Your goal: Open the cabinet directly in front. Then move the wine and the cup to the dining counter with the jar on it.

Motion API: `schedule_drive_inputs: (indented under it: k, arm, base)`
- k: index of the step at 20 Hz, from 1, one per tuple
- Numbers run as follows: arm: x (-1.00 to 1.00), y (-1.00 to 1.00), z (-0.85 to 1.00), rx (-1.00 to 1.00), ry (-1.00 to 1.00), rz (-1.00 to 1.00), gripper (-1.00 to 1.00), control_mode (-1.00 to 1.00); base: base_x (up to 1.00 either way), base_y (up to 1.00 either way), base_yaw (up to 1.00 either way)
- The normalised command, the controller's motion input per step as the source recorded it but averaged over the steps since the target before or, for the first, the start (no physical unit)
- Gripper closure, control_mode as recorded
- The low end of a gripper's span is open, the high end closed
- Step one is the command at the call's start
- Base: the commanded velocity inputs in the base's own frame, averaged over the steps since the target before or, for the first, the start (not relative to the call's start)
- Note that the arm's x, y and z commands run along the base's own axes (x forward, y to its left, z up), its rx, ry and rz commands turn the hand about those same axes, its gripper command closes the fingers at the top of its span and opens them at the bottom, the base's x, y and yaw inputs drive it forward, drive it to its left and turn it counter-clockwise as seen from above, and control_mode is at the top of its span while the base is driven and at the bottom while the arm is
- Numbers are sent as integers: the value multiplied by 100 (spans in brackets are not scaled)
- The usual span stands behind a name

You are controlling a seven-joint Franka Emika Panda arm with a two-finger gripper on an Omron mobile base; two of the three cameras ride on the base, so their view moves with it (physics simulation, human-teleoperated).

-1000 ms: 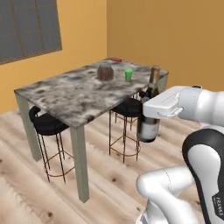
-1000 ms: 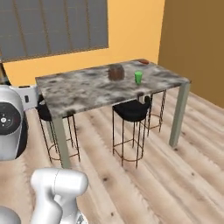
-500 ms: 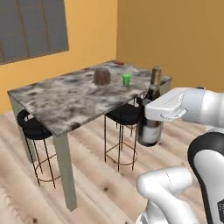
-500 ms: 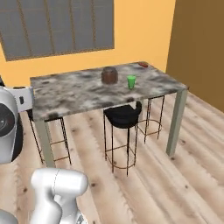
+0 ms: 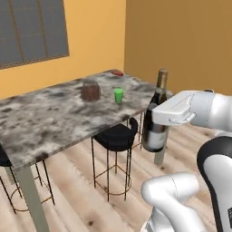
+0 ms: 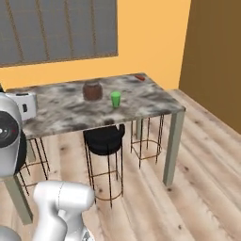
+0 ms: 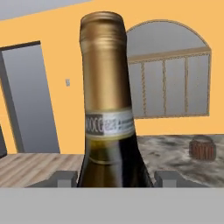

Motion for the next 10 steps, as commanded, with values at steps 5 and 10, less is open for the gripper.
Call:
schedule_drive_inputs:
  k: [5, 10]
  arm:
    - [0, 0, 0, 0, 0, 0, 100, 100]
    - [0, 0, 0, 0, 0, 0, 100, 100]
  base:
    - [98, -8, 2]
    - [56, 15, 21]
